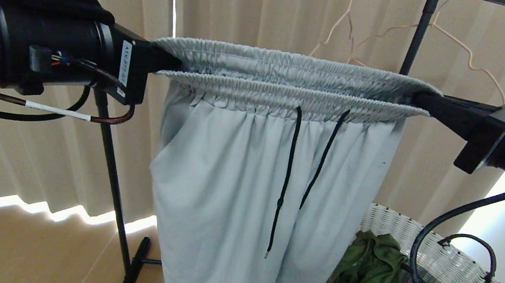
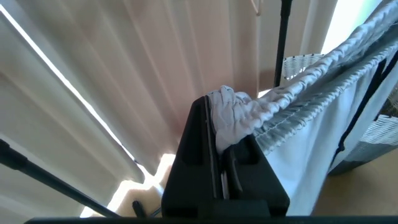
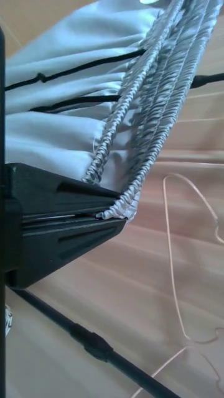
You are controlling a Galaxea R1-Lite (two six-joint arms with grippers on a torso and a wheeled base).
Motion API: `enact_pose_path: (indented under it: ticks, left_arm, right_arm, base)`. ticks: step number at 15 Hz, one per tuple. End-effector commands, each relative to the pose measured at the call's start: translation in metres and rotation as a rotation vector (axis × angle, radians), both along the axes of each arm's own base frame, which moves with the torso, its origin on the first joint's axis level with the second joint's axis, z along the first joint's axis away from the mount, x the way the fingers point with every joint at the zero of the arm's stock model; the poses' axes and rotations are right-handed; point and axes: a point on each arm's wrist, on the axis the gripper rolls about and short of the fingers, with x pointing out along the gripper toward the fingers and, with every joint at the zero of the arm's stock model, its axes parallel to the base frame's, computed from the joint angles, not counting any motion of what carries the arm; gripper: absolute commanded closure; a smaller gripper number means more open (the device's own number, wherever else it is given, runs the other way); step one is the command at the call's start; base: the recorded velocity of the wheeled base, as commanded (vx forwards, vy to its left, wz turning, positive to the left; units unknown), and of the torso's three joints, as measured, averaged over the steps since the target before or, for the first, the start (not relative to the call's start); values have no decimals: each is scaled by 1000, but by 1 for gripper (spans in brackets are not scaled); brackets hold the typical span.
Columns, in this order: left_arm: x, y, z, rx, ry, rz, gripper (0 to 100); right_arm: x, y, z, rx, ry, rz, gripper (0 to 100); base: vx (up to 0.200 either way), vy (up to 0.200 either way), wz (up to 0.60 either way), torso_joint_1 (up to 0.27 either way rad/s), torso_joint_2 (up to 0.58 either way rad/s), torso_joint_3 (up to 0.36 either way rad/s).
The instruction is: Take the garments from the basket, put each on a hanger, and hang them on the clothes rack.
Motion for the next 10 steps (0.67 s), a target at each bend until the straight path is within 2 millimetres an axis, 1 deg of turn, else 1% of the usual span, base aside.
enact_pose_path:
  ticks: [1, 3, 5, 6, 10]
  left_arm:
    - [-1, 0, 2, -5, -6, -2, 100]
    - [2, -2, 9, -34, -49, -2, 100]
    - [6, -4, 8, -32, -63, -2, 100]
    - [8, -5, 6, -26, -57, 0, 100]
    - [13, -7, 3, -19, -51, 8, 100]
  right_arm:
    - [0, 0, -1, -2, 3, 0, 100]
    - [-2, -1, -2, -6, 11, 0, 100]
    - [-3, -1, -2, -7, 13, 0, 100]
    - [-3, -2, -2, -7, 13, -2, 0]
    - [-12, -6, -3, -4, 7, 0, 0]
  base:
    - [0, 0, 0, 0, 0, 0]
    - [0, 0, 0, 0, 0, 0]
    - [0, 0, 0, 0, 0, 0]
    - [0, 0, 0, 0, 0, 0]
    - [0, 0, 0, 0, 0, 0]
